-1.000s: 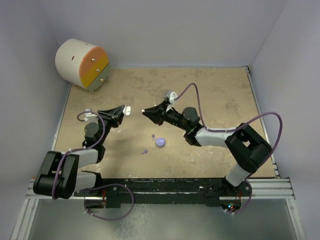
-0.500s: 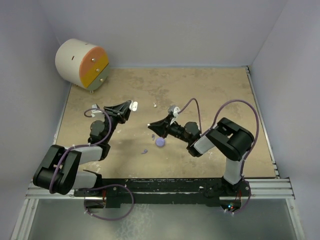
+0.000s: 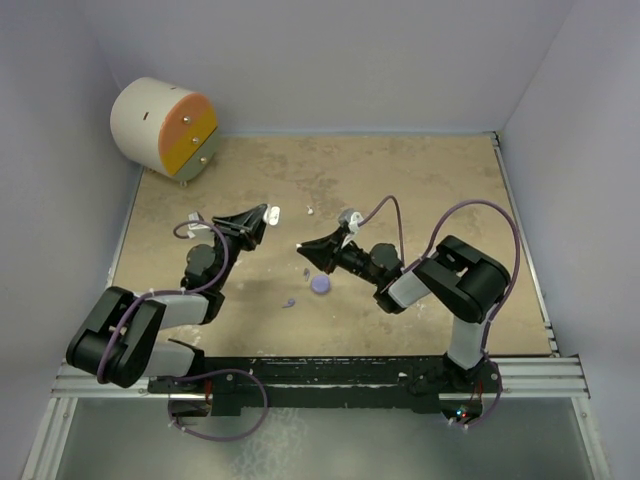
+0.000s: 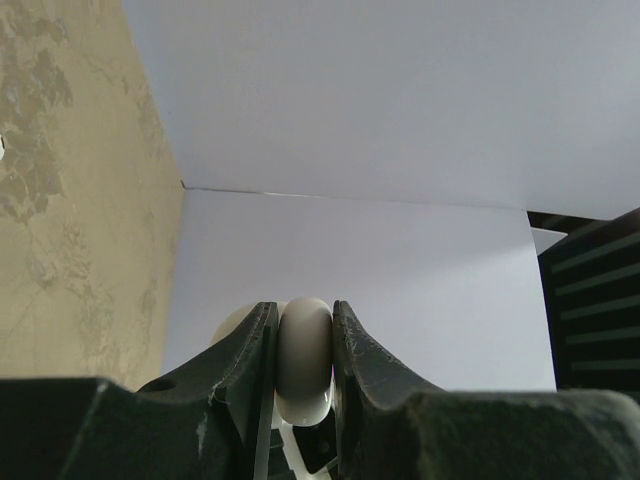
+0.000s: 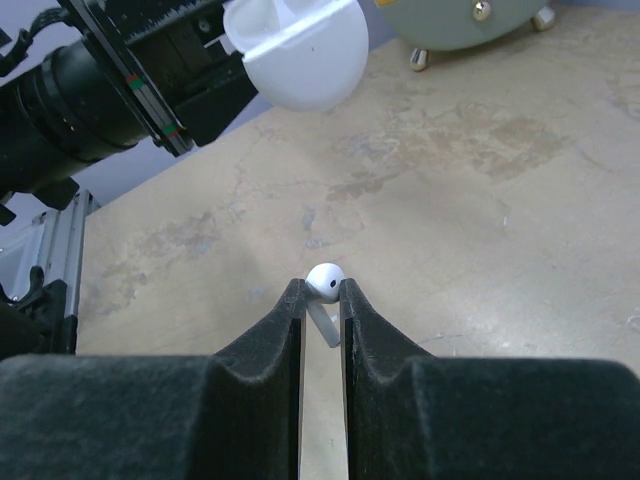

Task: Insert the wireless bluetooth earbuds into the charging case
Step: Place the earbud in the charging case.

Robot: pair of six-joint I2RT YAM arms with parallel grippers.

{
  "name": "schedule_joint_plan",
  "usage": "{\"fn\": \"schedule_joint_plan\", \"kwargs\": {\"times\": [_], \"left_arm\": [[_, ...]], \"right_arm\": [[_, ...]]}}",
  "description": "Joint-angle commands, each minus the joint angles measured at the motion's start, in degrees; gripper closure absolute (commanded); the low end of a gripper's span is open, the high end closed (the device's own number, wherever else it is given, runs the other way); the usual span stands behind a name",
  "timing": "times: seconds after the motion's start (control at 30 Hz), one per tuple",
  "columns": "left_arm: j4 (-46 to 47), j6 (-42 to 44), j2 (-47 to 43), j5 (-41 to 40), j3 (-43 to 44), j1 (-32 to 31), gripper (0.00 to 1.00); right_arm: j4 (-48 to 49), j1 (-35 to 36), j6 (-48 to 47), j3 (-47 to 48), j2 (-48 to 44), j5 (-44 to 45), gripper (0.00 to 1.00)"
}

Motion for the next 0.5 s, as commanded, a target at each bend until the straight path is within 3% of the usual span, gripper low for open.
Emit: {"fn": "schedule_joint_plan", "kwargs": {"times": [0.0, 0.47], "left_arm": [[6.0, -1.4, 0.9, -1.1, -0.4, -0.2, 1.0], [4.8, -2.3, 1.0, -0.5, 2.4, -0.3, 1.0]], "right_arm": [[46.4, -0.3, -3.4, 1.4, -3.2, 1.1, 1.0], [46.3, -2.6, -4.4, 11.8, -2.9, -1.3, 1.0]]}}
